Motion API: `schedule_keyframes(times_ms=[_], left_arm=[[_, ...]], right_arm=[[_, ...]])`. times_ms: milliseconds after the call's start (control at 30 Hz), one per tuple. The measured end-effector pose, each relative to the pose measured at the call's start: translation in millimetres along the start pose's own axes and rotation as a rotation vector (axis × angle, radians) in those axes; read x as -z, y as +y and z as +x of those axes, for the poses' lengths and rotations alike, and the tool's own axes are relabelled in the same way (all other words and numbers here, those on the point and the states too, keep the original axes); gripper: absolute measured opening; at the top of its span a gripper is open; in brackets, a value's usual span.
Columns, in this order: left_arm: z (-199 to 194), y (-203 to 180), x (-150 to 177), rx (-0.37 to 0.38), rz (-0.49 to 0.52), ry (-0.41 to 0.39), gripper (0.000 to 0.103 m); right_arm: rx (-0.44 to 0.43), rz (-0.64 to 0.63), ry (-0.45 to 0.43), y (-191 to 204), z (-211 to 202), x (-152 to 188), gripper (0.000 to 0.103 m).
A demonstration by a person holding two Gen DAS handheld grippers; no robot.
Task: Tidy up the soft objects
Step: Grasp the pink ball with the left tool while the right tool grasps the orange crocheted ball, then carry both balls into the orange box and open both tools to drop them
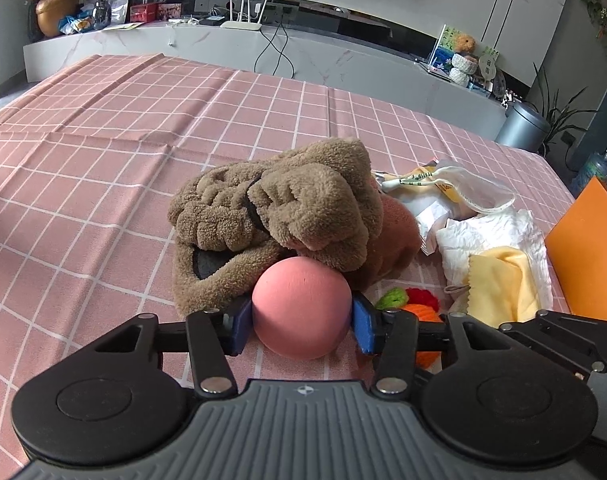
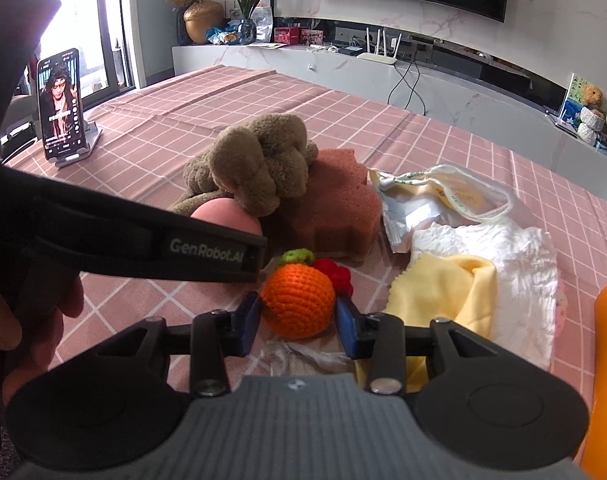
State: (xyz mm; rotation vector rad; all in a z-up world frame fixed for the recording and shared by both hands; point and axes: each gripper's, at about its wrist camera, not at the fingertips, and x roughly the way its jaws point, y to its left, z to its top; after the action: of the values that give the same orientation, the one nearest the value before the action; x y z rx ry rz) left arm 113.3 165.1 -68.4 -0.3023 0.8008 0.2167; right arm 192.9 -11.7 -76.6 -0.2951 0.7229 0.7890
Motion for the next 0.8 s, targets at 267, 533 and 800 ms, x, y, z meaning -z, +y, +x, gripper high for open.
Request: schedule_keyframes(times_ms=[267,533,800], left_arm=[[-33.7,-7.6,-4.1,0.019,0.008,-0.061,0.056],[-81.1,-35.6,-5.2,0.074,0.066,-0.146,0.056],[-114.7,-84.4,-4.1,0.202,0.162,-0.201,0.056]], right_arm=[[0.046,0.028,-0.066,-7.7,-33.7,-3.7,0.040],[0.146,0.079,-0.164,-24.8,-93.0,1.0,0.040],[0.255,0.200,-0.282,-71.3,-172.9,14.4,0.040]])
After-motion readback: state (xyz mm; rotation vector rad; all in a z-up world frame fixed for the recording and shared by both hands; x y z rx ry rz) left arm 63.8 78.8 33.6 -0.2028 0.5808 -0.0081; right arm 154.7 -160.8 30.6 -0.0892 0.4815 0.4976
